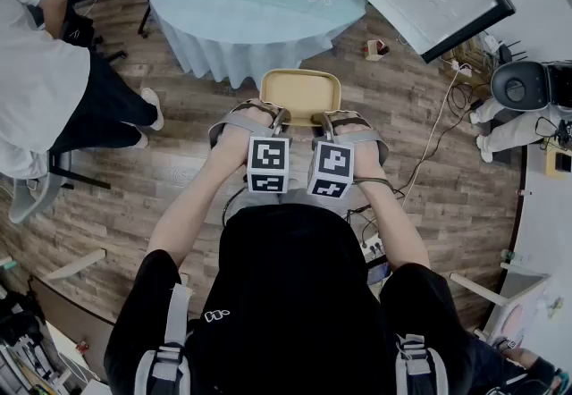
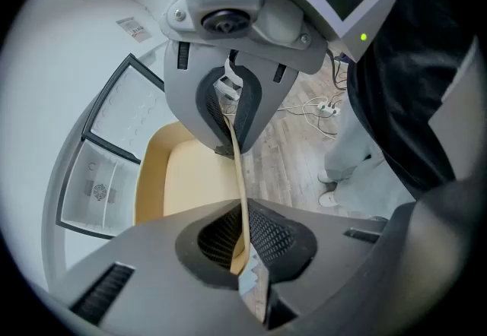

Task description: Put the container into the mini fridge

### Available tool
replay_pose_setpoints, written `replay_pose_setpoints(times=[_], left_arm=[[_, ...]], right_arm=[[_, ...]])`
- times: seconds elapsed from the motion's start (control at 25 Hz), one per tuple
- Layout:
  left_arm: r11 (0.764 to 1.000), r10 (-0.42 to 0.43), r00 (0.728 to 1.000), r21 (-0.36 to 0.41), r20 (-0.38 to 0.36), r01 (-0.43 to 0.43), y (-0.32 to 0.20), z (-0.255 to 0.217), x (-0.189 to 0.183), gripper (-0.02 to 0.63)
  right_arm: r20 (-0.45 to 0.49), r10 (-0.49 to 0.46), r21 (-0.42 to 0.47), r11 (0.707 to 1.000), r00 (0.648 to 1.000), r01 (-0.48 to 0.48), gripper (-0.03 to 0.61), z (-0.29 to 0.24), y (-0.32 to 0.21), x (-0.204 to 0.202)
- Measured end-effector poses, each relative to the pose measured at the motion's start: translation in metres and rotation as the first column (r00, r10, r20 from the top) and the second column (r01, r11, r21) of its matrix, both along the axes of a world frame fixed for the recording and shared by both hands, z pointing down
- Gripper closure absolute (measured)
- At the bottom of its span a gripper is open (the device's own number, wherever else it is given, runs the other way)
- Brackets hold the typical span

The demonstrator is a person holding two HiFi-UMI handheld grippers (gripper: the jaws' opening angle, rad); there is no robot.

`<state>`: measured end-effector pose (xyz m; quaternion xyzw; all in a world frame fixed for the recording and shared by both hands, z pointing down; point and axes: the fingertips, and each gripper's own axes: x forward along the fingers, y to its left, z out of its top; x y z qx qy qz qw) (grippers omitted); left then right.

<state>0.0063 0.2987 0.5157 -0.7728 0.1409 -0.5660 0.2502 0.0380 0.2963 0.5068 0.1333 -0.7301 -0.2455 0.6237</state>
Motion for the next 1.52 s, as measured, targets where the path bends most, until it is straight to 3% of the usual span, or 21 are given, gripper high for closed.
replay_pose_setpoints(times=[0.28,0.88,1.52], left_arm=[[1.000,0.000,1.000,0.018,0.001,0.000,-0.007,0.002,0.016,0.588],[0.996,0.050,0.997,0.072,0.057,-0.054,0.000,-0.006,0.085,0.588],[0.980,0.107,0.987,0.157,0.123,-0.126,-0.014,-0.028,0.117,0.588]], right_arm=[[-0.014,0.000,0.034,0.999,1.000,0.000,0.571,0.003,-0.007,0.016],[0.053,0.079,0.106,0.991,0.995,-0.084,0.566,-0.001,0.001,0.085],[0.117,0.165,0.171,0.968,0.979,-0.184,0.565,-0.021,-0.010,0.118]])
